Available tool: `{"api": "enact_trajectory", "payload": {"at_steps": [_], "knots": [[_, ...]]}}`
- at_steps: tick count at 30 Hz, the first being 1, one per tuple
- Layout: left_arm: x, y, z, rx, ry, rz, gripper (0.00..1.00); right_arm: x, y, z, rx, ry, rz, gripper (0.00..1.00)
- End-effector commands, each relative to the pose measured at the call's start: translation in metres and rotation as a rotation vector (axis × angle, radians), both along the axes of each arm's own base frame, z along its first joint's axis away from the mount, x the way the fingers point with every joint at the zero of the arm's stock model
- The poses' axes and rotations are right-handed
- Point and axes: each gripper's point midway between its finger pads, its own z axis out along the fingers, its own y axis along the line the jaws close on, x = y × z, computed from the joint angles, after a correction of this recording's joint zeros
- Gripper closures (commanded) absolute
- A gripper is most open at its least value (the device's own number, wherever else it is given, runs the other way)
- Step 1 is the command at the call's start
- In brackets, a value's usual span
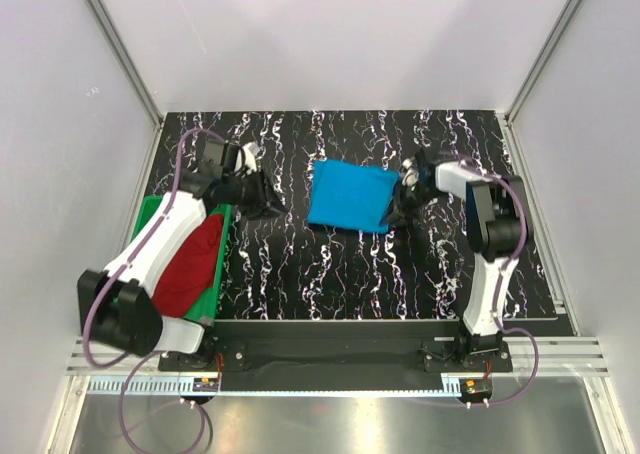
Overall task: Fold and stack the t-shirts
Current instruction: Fold the tshirt
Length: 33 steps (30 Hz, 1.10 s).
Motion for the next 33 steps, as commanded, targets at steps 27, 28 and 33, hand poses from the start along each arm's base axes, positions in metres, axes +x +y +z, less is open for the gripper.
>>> {"api": "enact_trajectory", "payload": {"at_steps": [27, 28, 33], "knots": [[0.098, -0.127, -0.027, 0.069, -0.293, -0.316, 0.59, -0.068, -0.078, 0.055, -0.257, -0.084, -0.265, 0.36], [0.102, -0.13, -0.041, 0.081, -0.262, -0.324, 0.59, -0.063, -0.077, 0.053, -0.252, -0.081, -0.259, 0.37], [0.123, -0.141, -0.055, 0.095, -0.263, -0.337, 0.57, -0.038, -0.077, 0.047, -0.254, -0.094, -0.239, 0.38]]}}
